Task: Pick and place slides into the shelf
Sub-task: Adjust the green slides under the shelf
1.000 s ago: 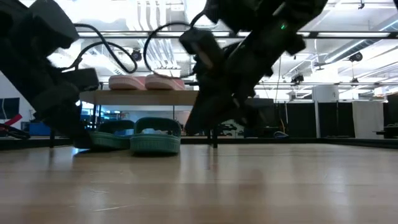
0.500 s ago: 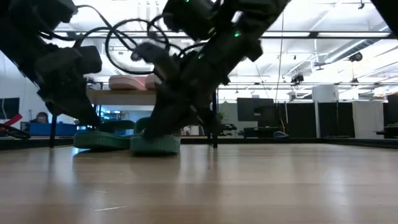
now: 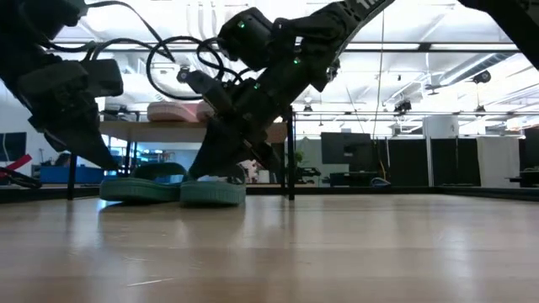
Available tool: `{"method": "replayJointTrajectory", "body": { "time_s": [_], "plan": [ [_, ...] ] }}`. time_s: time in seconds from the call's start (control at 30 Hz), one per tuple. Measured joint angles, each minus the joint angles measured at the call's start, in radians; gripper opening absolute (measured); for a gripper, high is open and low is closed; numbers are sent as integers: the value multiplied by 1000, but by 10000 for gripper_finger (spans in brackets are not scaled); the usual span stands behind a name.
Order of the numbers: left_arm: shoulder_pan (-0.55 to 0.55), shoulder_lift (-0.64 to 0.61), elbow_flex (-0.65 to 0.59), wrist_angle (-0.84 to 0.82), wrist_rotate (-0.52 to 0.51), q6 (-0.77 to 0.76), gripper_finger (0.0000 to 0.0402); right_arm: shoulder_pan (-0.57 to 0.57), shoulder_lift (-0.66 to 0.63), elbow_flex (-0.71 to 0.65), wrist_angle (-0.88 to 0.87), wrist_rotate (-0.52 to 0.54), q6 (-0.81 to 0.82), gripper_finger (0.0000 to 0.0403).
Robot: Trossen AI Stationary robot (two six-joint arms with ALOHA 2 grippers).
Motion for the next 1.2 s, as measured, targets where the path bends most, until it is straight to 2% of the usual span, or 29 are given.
{"method": "replayJointTrajectory", "body": {
  "time_s": [0.13, 0.23, 0.33, 0.53, 0.6, 0.93, 1.2],
  "plan": [
    [0, -4, -1, -18, 10, -19, 0, -19, 1, 0, 0, -7, -14, 9],
    [-11, -14, -3, -72, 56, -73, 0, -22, -6, 0, -2, -25, -27, 9],
    [-41, -20, -3, -129, 55, -105, 0, -14, -37, 0, -13, -58, -30, 9],
    [-50, -4, -41, -192, 10, -224, 0, 24, -57, -6, -267, -77, -71, 9],
    [-49, -1, -53, -188, -16, -256, 0, 33, -47, -21, -296, -78, -95, 9],
    [-49, -5, -57, -179, -48, -267, 0, -1, 1, -14, -149, -34, -119, 9],
    [-49, -5, -57, -180, -51, -266, 0, -36, 31, 25, -129, -40, -134, 9]
  ]
}}
